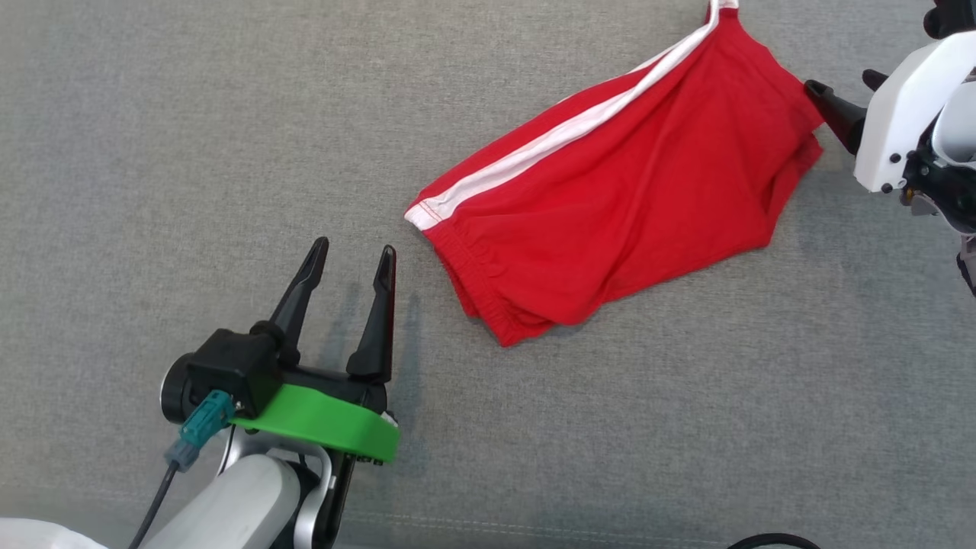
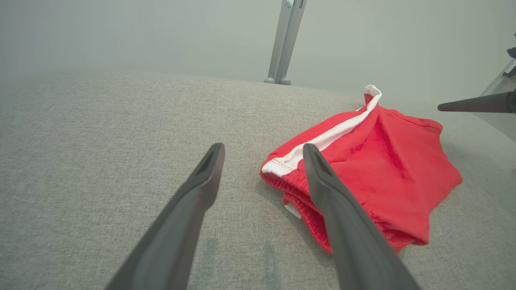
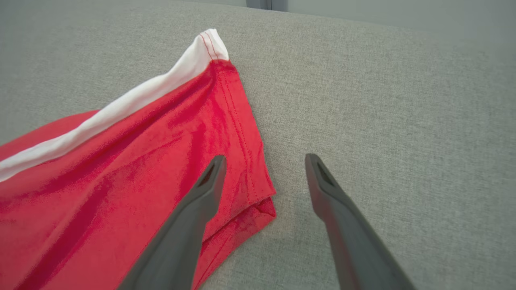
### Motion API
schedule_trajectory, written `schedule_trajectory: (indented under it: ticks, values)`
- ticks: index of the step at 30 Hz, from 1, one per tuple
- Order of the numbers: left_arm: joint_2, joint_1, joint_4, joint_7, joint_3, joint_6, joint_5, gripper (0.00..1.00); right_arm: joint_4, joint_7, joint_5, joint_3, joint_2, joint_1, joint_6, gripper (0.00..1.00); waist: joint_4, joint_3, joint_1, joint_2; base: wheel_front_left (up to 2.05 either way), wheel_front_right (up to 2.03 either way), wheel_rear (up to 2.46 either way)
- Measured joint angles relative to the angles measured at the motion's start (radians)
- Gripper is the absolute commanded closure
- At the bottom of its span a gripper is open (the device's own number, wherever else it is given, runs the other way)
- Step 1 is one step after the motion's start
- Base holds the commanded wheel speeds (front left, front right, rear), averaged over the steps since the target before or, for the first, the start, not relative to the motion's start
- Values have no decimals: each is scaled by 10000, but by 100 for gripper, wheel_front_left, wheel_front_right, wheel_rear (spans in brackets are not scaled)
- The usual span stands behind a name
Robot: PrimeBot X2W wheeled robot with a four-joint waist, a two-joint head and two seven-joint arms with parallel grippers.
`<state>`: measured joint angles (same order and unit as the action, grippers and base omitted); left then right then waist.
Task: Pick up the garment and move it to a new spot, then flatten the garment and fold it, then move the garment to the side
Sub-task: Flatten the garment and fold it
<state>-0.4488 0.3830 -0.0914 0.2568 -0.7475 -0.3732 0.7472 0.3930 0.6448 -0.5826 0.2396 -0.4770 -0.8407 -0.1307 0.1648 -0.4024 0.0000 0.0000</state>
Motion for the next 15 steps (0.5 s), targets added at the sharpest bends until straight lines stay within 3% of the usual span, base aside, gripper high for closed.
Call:
schedule_trajectory:
  ticks: [9,15]
  values:
    - [633,-150,652,33,265,548,-113,0,1243,368,322,-127,-102,-269,0,0,989,-521,0,0,0,0,0]
    - [871,-276,999,44,408,853,-255,0,1661,1243,-272,-608,-23,-258,38,0,1480,-597,0,0,0,0,0]
